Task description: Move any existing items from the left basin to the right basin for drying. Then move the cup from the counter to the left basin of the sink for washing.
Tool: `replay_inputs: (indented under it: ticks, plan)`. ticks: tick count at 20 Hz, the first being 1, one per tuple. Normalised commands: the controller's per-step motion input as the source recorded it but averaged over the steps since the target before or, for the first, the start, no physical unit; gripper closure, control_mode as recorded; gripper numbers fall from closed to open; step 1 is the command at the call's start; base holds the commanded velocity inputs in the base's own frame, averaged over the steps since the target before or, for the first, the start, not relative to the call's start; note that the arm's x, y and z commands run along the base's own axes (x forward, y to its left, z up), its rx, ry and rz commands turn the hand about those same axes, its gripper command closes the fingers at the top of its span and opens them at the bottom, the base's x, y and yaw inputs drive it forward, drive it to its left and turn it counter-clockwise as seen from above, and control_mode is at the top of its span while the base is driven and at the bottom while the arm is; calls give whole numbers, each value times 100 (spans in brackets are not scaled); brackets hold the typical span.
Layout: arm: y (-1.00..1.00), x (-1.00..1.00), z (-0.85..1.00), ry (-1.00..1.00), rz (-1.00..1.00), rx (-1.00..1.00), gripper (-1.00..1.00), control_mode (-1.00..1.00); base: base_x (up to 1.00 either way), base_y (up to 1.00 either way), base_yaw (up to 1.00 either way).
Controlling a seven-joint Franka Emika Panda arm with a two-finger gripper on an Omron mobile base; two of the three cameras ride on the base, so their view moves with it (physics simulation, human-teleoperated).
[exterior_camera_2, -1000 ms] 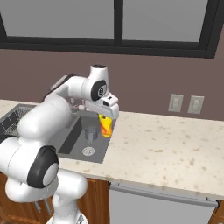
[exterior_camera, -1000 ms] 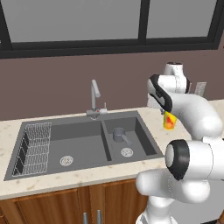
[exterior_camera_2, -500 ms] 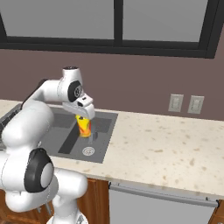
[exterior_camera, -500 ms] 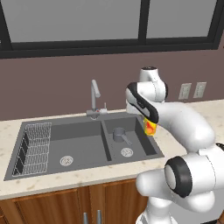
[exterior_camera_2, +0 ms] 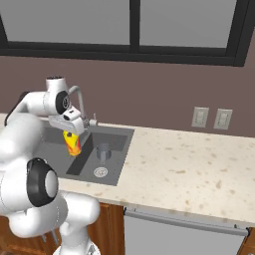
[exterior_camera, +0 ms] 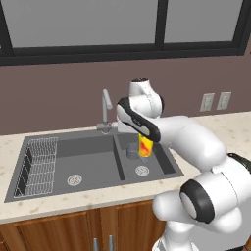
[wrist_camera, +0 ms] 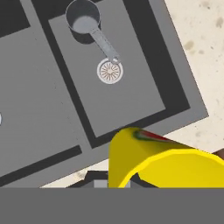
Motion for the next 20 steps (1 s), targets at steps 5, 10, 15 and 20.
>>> replay_inputs:
  ticks: [5,10,15,20]
  plan:
    - [72,-2,-12,5,5,0,100,-100,0,0,0]
    - [47,-1,-25,3,12,0,100,-100,0,0,0]
    - [47,16,-32,2,10,0,100,-100,0,0,0]
    - [40,36,-29,0,10,0,100,-100,0,0,0]
